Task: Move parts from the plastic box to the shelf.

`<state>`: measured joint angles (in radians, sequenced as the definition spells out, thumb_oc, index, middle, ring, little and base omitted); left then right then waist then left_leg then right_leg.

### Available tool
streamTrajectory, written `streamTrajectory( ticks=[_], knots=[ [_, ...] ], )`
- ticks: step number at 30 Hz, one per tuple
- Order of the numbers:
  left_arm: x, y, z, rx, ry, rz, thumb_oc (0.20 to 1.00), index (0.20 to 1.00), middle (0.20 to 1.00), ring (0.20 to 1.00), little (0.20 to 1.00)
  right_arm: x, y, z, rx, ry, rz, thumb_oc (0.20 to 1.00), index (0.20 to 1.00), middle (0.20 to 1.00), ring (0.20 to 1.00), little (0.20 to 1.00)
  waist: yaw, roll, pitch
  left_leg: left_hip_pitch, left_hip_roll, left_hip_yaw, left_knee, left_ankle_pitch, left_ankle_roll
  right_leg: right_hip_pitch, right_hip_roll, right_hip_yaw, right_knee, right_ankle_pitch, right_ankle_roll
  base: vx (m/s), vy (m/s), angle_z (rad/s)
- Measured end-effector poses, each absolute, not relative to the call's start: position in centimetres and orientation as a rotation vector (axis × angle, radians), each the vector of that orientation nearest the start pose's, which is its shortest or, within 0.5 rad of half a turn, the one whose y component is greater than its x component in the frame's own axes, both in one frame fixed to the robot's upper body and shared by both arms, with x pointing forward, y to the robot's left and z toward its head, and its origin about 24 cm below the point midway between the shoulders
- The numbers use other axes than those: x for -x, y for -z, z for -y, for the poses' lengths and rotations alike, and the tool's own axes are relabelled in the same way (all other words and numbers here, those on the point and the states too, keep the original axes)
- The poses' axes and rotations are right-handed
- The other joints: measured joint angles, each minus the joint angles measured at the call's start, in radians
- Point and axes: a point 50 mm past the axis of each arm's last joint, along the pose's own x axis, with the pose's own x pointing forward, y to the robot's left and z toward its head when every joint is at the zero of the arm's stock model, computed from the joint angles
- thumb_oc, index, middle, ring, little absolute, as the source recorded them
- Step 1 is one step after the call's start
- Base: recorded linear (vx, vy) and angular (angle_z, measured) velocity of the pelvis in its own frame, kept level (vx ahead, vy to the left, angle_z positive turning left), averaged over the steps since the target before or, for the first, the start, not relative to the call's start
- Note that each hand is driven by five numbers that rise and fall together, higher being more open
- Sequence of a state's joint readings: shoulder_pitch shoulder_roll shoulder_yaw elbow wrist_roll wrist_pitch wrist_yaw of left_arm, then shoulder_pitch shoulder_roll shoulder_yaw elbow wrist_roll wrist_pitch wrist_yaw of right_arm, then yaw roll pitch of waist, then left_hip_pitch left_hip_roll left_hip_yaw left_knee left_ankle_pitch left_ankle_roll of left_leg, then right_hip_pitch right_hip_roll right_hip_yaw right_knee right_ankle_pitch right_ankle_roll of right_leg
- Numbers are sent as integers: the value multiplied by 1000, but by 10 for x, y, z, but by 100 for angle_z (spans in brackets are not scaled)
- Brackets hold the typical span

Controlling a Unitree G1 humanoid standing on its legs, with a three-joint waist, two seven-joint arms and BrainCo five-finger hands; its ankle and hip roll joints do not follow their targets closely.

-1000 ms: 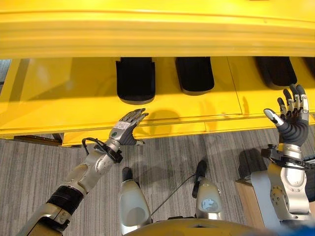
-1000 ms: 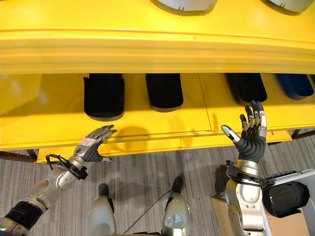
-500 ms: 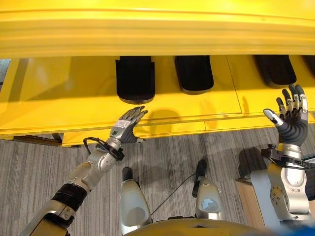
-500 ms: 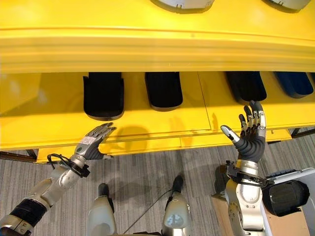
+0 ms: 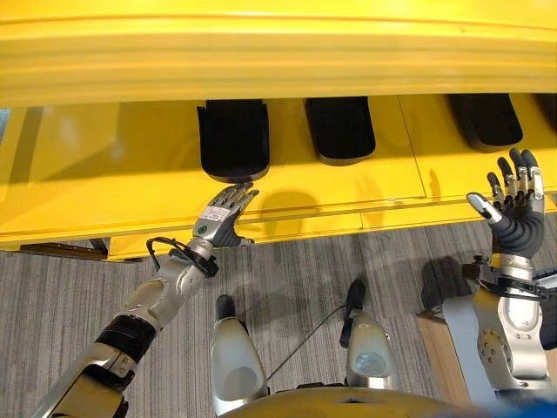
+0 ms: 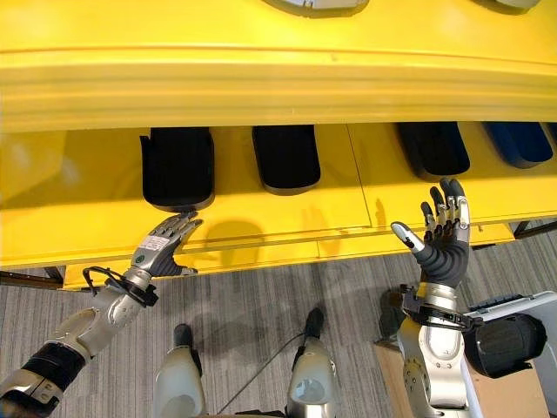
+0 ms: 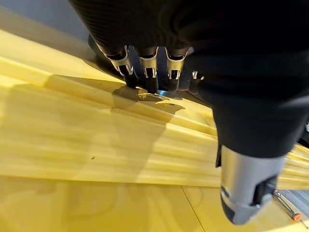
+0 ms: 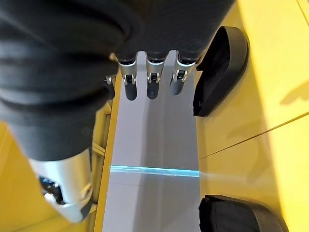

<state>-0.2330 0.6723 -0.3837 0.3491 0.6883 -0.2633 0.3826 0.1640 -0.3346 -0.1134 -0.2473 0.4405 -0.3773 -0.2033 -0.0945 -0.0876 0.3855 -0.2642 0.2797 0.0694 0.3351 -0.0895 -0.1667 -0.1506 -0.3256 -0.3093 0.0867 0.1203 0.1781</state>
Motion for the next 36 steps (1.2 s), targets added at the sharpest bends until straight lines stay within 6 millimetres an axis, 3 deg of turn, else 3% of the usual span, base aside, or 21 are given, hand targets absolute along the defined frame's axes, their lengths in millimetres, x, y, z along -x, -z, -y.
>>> streamTrajectory(
  ticks=[36],
  knots=[
    [-311,-63,-222,-1374,15,336,1000,1000,1000,1000,1000,-207,-115,243,-98,255,472,1000,1000,1000,1000,1000,-21,-15,11,-34,17,28,45,-7,-1,-50,11,42,-5,17,-8,-3,3,-3]
  ],
)
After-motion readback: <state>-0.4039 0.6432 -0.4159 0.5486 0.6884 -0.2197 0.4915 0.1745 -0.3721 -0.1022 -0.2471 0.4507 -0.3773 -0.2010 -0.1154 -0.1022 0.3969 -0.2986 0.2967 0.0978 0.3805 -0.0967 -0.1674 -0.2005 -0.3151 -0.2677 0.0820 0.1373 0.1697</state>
